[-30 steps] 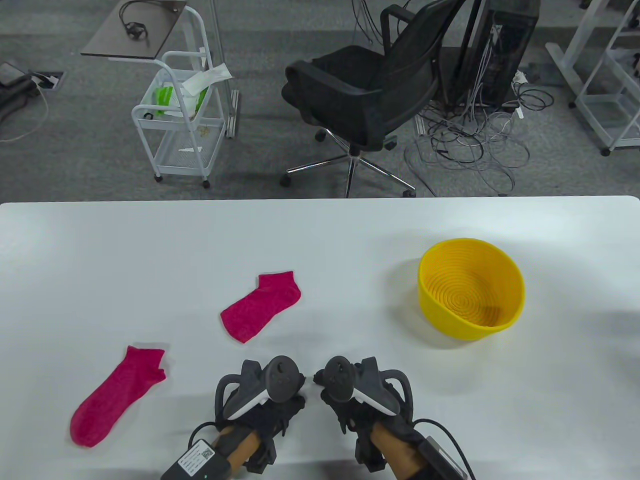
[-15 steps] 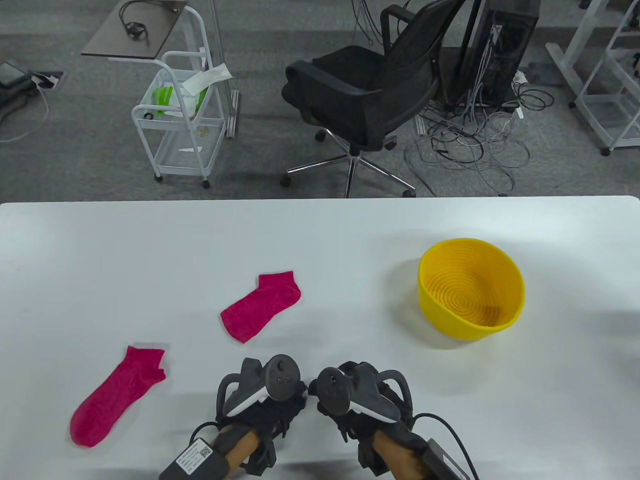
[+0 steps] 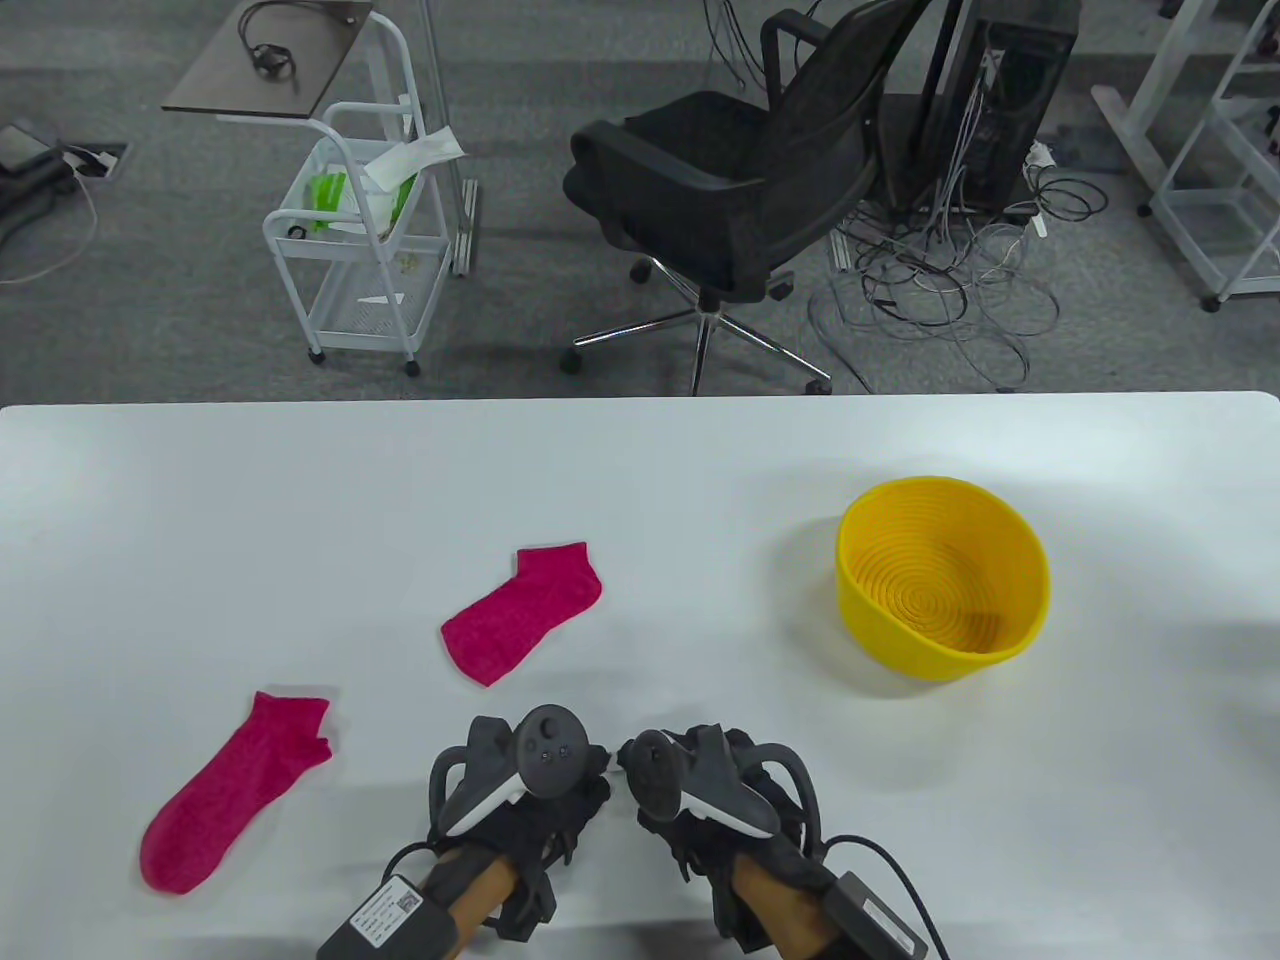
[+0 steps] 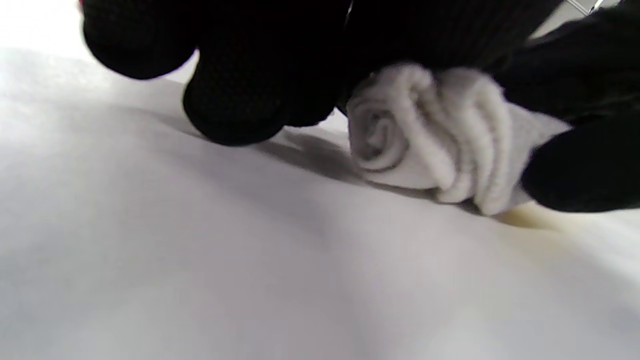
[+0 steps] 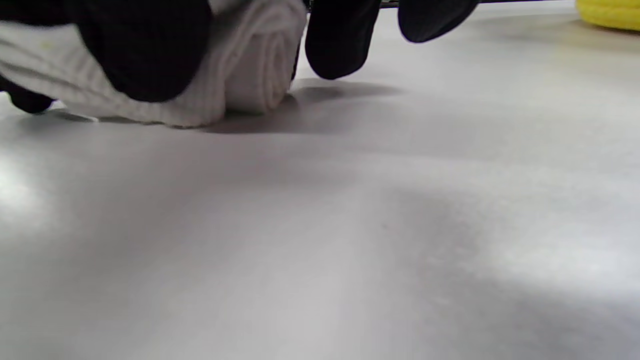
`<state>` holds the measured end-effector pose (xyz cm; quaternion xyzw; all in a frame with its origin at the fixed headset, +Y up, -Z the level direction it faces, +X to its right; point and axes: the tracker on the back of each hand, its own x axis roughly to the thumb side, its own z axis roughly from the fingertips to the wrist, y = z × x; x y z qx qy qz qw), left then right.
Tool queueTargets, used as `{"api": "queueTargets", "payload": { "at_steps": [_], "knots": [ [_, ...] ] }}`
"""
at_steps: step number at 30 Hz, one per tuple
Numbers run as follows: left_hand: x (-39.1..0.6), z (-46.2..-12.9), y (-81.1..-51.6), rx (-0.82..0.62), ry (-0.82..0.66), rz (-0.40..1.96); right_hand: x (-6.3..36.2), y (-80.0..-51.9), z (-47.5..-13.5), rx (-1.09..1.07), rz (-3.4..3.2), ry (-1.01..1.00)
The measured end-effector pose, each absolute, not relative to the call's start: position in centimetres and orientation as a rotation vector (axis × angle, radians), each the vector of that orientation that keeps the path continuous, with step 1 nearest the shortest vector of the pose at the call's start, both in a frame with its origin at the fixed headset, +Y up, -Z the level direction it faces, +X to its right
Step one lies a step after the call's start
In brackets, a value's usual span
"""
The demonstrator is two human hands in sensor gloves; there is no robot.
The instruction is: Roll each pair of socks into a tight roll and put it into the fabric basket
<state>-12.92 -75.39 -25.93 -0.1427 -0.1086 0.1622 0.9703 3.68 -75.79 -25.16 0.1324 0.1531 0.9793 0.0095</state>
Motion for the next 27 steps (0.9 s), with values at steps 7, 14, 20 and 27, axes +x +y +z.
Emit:
{"api": "queueTargets", "payload": {
  "at_steps": [7,14,20,27],
  "knots": [
    [-13.6,-26.0,-75.1,-0.404,-0.286,0.436,4.1,-75.9,-25.6,0.379,2.986,0.558],
    [-13.3,-25.9,-74.8,-0.377,-0.301,0.413,4.9,-75.5,-25.9,0.385,2.893,0.593],
    [-14.0,-26.0,-74.0,-0.328,-0.29,0.475,5.3,-74.6,-25.8,0.413,2.832,0.541],
    [-15.2,-26.2,-73.7,-0.328,-0.276,0.606,5.5,-73.5,-25.5,0.47,2.734,0.496]
  ]
}}
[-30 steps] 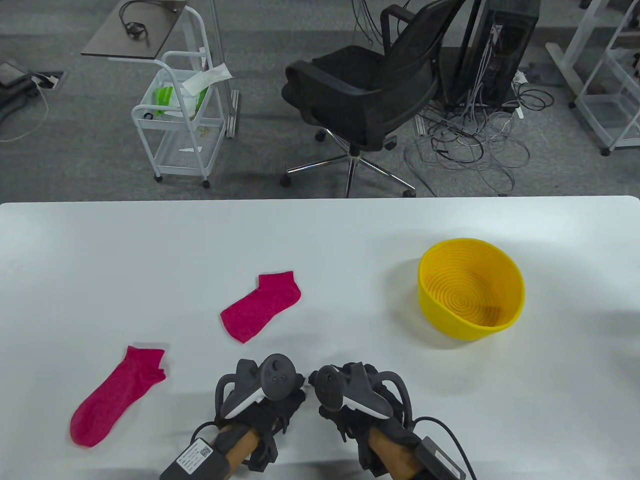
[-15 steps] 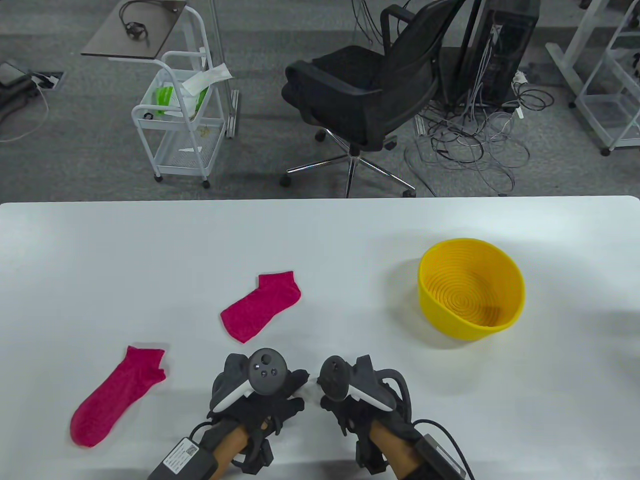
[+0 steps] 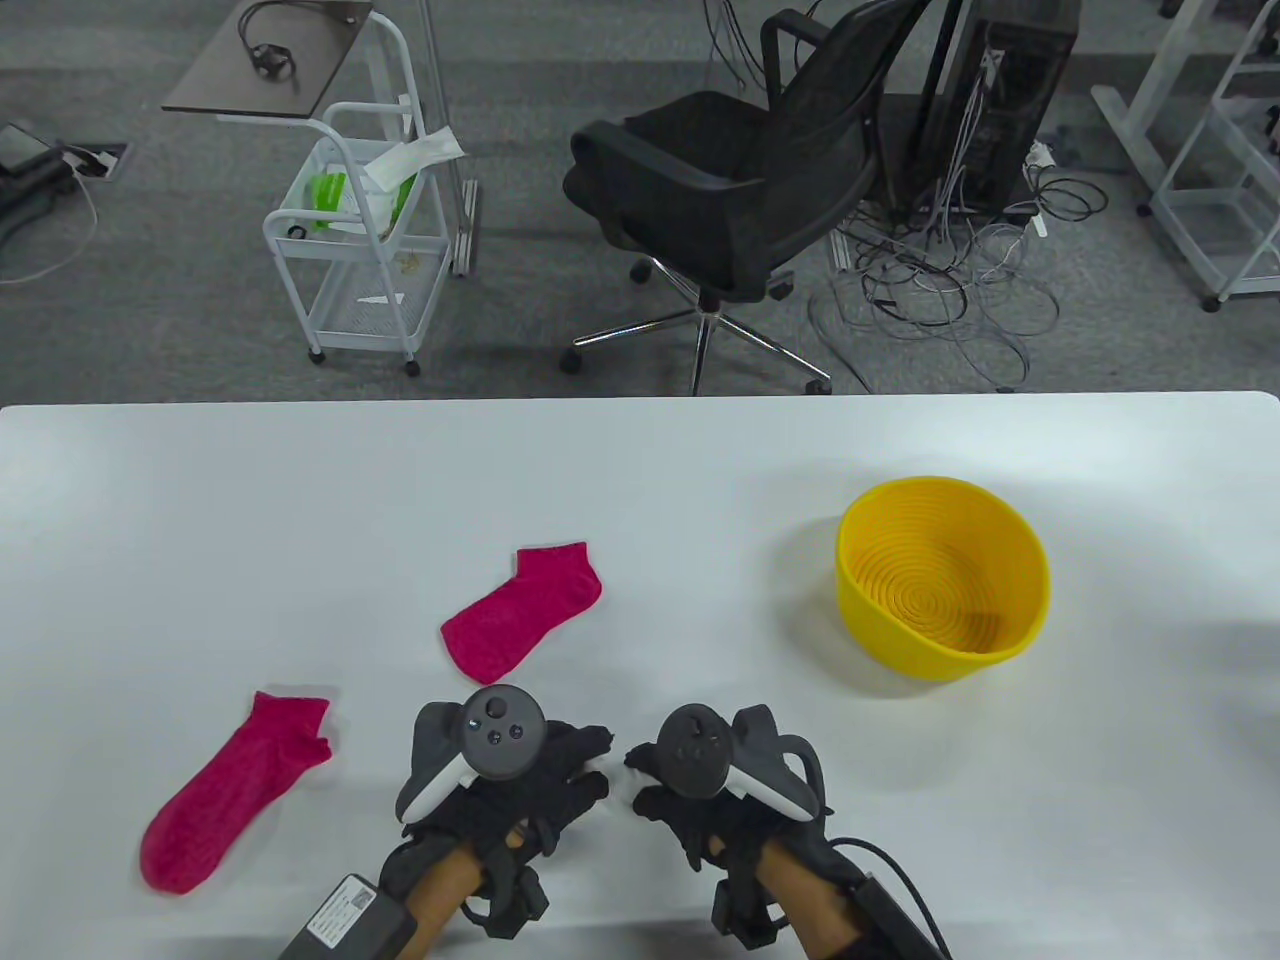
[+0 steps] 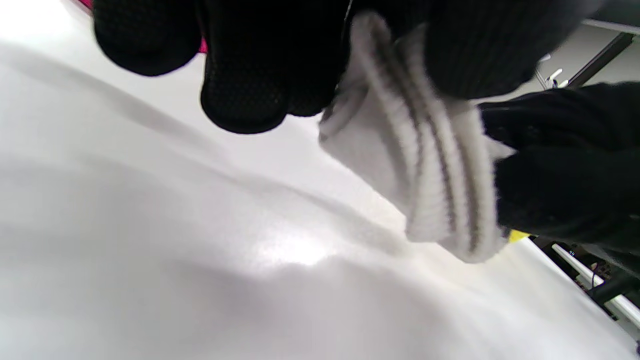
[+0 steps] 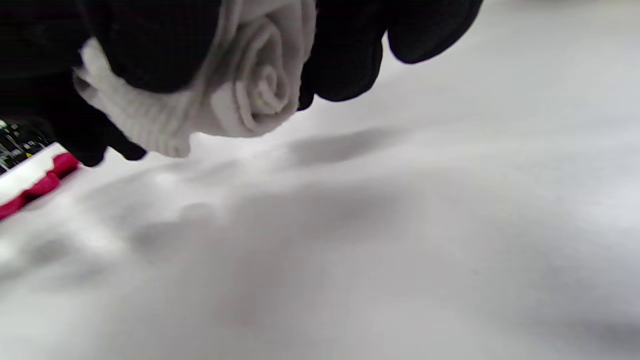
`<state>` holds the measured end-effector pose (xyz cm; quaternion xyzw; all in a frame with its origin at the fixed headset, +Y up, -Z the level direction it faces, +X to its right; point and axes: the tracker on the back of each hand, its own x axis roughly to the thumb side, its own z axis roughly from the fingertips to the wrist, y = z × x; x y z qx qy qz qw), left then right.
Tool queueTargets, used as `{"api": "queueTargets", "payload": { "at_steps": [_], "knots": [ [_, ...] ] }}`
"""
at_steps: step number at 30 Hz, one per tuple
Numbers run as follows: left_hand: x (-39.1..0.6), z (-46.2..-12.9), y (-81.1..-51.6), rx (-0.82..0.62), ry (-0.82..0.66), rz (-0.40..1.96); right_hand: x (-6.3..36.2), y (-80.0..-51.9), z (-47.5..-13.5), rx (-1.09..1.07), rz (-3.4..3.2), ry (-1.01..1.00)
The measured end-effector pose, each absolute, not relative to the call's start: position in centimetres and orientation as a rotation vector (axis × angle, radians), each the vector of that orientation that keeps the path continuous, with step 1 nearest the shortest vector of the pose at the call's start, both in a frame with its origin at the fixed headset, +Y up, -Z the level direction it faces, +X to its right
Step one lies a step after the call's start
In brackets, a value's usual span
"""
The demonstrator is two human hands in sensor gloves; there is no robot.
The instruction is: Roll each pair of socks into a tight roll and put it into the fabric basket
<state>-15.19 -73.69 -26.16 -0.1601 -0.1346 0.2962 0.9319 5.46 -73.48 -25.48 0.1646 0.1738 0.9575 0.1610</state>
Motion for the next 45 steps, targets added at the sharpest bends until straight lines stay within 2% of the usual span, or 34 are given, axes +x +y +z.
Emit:
{"api": "queueTargets", "payload": {
  "at_steps": [7,10,13,16,26,30,33,39,45],
  "knots": [
    [-15.9,-26.3,-74.3,-0.469,-0.25,0.916,6.2,-73.2,-25.8,0.461,2.527,0.564],
    [-15.9,-26.3,-74.4,-0.479,-0.227,0.912,6.5,-73.4,-25.9,0.439,2.522,0.558],
    [-15.9,-26.2,-74.0,-0.411,-0.179,0.854,6.4,-72.6,-25.5,0.428,2.603,0.416],
    [-16.0,-26.1,-73.7,-0.359,-0.132,0.813,6.1,-71.2,-24.7,0.465,2.714,0.194],
    [-15.3,-25.6,-73.5,-0.314,-0.128,0.741,3.8,-71.7,-23.6,0.44,2.872,0.046],
    [-15.1,-25.7,-73.4,-0.317,-0.149,0.737,4.5,-71.2,-24.1,0.317,2.906,-0.06],
    [-15.3,-25.7,-73.0,-0.286,-0.149,0.7,5.7,-71.3,-24.9,0.23,2.913,-0.032],
    [-15.3,-25.7,-73.1,-0.275,-0.144,0.692,5.8,-71.5,-24.5,0.315,2.697,0.145],
    [-14.9,-25.5,-72.9,-0.251,-0.155,0.667,3.9,-71.6,-23.6,0.381,2.834,0.083]
  ]
}}
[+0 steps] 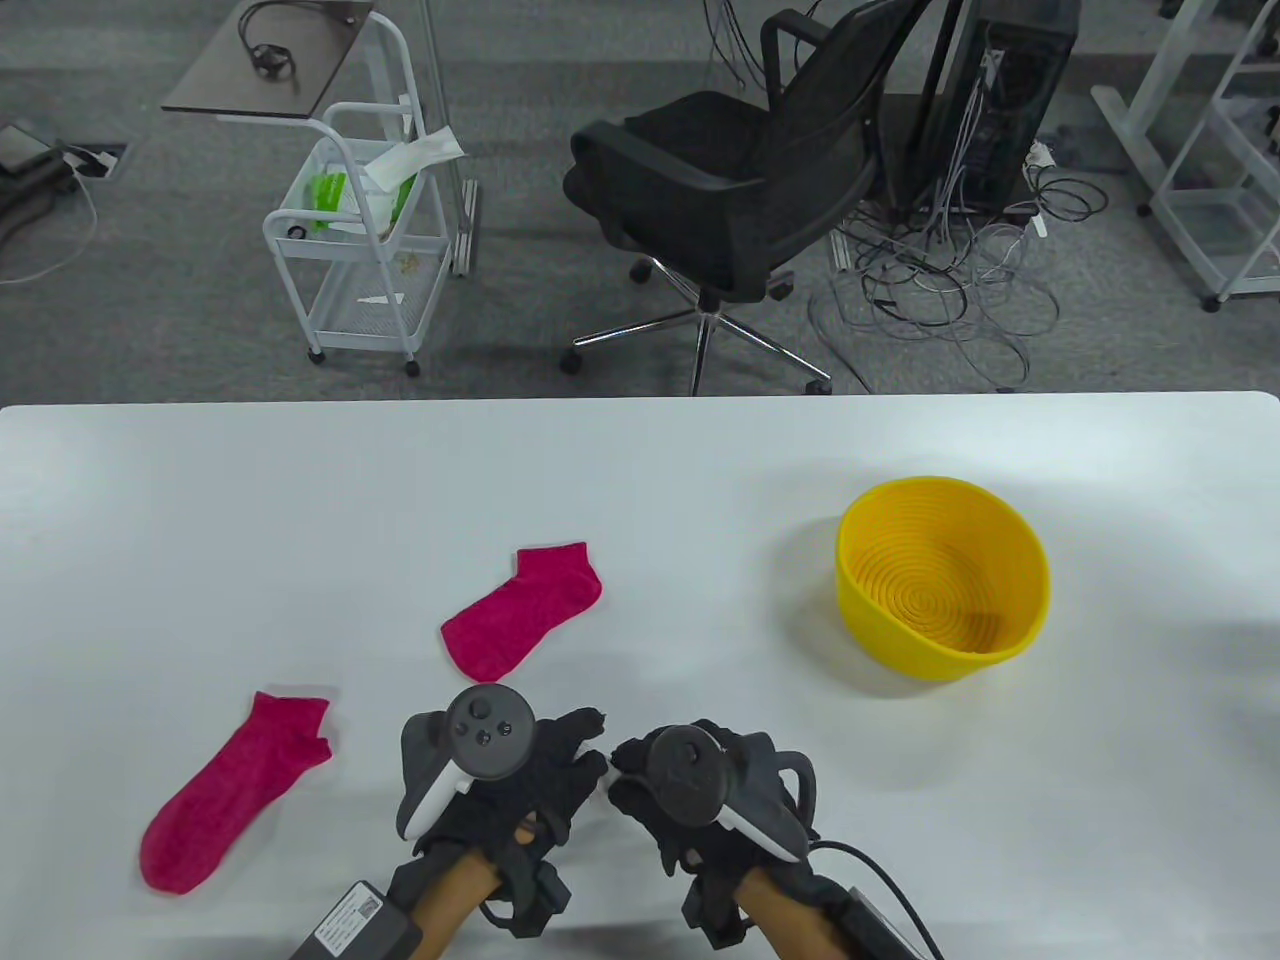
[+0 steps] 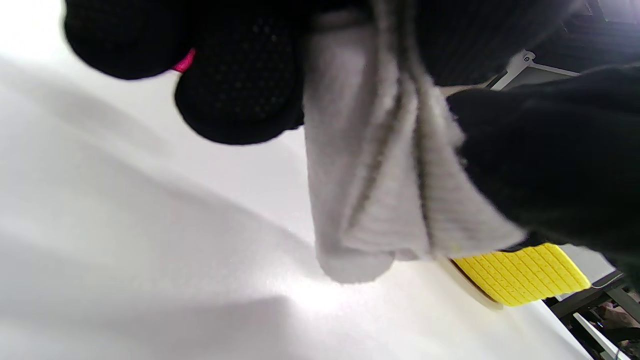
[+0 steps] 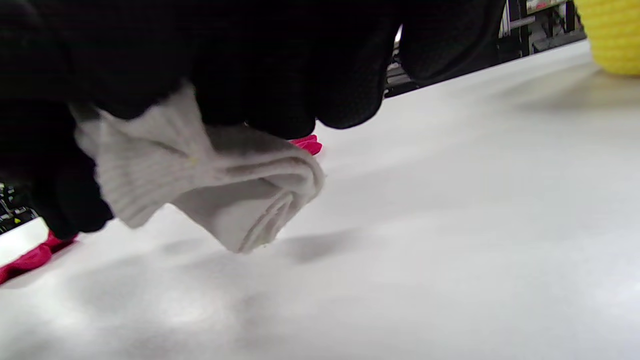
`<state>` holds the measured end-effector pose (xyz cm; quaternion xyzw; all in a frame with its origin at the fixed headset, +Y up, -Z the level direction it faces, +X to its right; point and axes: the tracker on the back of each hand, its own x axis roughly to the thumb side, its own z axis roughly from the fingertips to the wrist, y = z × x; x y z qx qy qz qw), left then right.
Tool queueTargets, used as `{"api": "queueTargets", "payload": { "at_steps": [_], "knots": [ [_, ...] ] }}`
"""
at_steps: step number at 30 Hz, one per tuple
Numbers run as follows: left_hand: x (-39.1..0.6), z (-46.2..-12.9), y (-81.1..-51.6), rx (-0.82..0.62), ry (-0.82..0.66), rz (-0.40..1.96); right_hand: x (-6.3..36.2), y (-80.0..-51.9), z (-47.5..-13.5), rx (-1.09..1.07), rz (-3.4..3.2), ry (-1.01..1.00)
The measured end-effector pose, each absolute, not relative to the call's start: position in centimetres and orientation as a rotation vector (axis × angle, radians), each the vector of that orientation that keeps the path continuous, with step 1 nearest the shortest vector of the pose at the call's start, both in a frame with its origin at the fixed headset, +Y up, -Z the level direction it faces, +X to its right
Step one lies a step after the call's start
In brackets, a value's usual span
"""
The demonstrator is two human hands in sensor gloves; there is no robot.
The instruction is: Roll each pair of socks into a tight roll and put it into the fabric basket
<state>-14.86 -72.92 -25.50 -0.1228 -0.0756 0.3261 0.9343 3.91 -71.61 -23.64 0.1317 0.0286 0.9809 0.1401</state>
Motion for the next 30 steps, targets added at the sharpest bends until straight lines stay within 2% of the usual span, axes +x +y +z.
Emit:
{"api": "queueTargets", "payload": {
  "at_steps": [6,12,14,21,30],
  "knots": [
    [-14.5,-25.4,-73.0,-0.268,-0.169,0.657,4.0,-71.7,-24.0,0.349,2.842,0.081],
    [-14.4,-25.4,-73.3,-0.3,-0.184,0.634,5.9,-71.4,-25.3,0.169,2.831,0.028],
    [-14.1,-25.4,-73.4,-0.292,-0.195,0.605,6.3,-71.8,-25.6,0.141,2.782,0.091],
    [-13.4,-25.0,-72.9,-0.204,-0.204,0.542,5.1,-72.5,-24.7,0.257,2.696,0.362],
    [-12.1,-23.8,-71.1,-0.042,-0.292,0.528,5.6,-74.2,-25.2,0.038,2.512,0.637]
  ]
}}
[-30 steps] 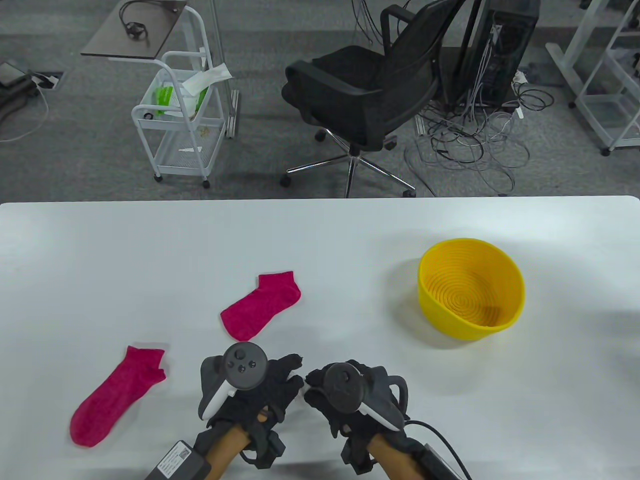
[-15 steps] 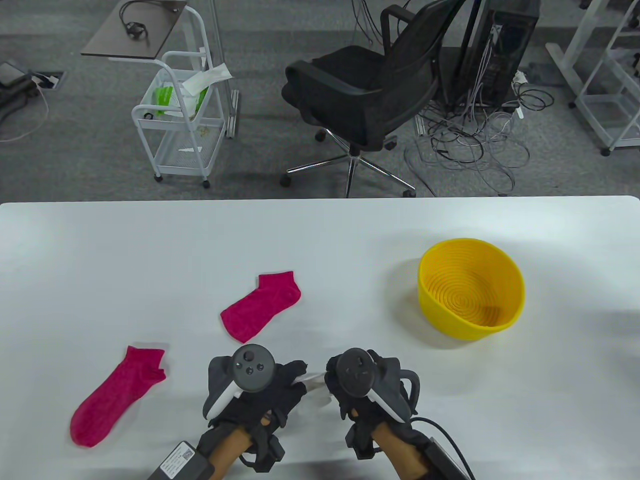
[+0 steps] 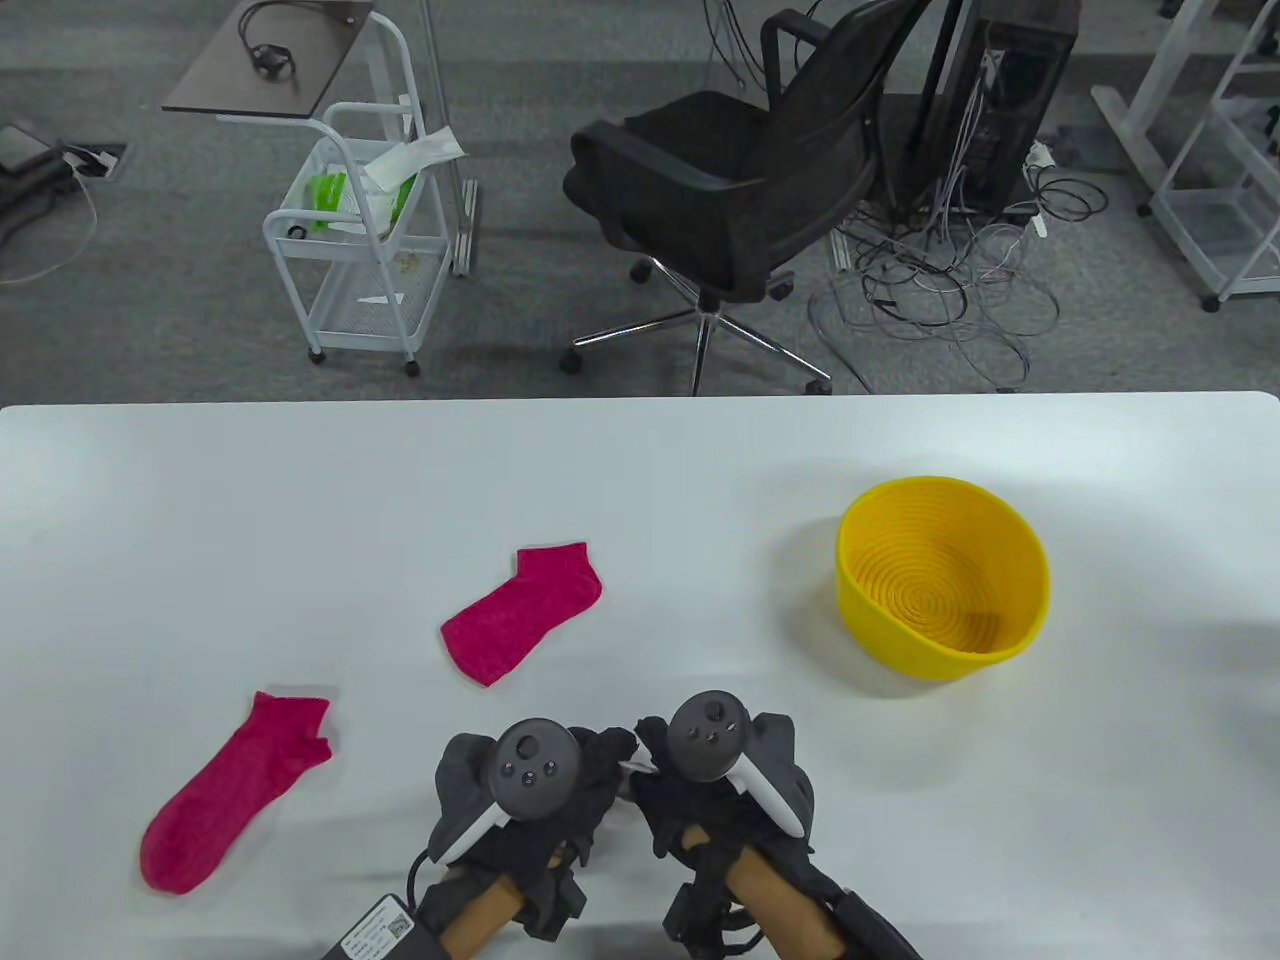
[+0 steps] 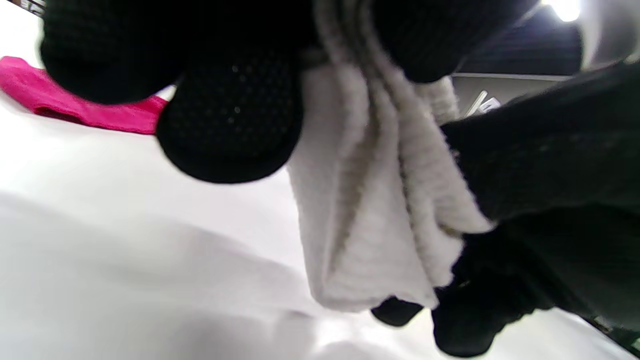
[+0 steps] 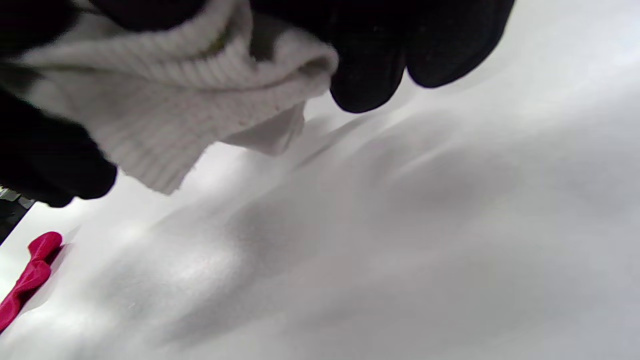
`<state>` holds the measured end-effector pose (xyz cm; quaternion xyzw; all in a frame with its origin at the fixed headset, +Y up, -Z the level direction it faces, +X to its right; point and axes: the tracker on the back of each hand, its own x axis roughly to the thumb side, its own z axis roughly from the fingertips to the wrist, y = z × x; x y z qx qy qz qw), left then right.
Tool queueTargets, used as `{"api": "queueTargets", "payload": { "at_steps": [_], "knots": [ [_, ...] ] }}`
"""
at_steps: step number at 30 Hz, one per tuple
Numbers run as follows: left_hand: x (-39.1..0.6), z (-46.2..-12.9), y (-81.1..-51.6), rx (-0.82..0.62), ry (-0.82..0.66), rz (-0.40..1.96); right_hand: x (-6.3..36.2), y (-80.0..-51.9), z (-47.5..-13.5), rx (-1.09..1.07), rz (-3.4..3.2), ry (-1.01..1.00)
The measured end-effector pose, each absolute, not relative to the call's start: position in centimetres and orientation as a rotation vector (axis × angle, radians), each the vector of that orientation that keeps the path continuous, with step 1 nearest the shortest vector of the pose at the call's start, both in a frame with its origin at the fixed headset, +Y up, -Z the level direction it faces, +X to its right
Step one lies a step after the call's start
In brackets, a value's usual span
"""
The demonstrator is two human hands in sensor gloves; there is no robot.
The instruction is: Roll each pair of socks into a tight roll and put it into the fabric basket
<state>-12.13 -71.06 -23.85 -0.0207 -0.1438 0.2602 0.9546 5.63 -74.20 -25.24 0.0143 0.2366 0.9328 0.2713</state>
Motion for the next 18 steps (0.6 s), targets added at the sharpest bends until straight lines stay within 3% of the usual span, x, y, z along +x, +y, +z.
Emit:
{"api": "queueTargets", "payload": {
  "at_steps": [7,13,18],
  "knots": [
    [-12.1,-23.3,-69.3,0.071,-0.343,0.592,6.6,-75.7,-25.9,-0.064,2.227,0.884],
    [-14.1,-24.3,-69.6,0.059,-0.269,0.741,7.6,-75.3,-26.2,-0.141,1.929,0.757],
    [-15.4,-24.8,-69.9,0.098,-0.25,0.85,8.1,-74.4,-26.3,-0.049,1.712,0.719]
  ]
}}
